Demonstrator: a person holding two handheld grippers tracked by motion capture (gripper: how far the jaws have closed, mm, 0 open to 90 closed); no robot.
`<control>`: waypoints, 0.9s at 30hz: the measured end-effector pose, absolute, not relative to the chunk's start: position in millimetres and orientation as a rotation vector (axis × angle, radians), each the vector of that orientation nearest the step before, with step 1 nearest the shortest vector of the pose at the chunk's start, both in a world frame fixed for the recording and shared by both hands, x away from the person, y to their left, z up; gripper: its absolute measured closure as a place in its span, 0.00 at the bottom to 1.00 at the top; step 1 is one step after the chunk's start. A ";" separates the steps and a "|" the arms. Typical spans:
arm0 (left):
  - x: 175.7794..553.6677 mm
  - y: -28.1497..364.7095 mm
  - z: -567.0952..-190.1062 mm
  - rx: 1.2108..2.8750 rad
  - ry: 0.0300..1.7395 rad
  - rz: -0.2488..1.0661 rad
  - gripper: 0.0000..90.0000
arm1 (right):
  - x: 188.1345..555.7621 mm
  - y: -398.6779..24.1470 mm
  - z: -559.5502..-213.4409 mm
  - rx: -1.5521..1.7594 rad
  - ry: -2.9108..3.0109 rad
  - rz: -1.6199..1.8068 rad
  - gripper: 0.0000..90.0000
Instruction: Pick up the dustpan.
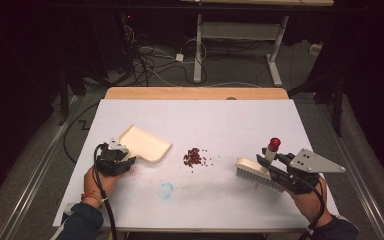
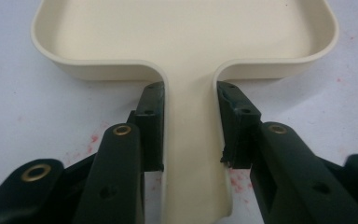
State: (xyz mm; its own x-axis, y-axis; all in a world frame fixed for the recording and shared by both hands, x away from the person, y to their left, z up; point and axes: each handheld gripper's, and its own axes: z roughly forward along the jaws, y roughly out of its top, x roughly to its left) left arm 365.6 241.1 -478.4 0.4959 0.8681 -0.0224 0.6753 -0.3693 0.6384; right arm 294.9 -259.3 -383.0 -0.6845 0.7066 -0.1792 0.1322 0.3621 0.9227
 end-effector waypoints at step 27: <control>318.5 250.7 -445.7 2.235 1.072 0.398 0.71 | 302.0 -261.5 -386.7 0.752 2.052 1.318 0.78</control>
State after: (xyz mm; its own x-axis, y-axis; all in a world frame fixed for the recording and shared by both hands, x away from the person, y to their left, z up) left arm 318.5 250.7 -445.7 0.6249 0.7807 0.0033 0.5936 -0.4779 0.6476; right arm 302.0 -261.5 -386.7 -0.6722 0.7209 -0.1687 0.1465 0.3528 0.9241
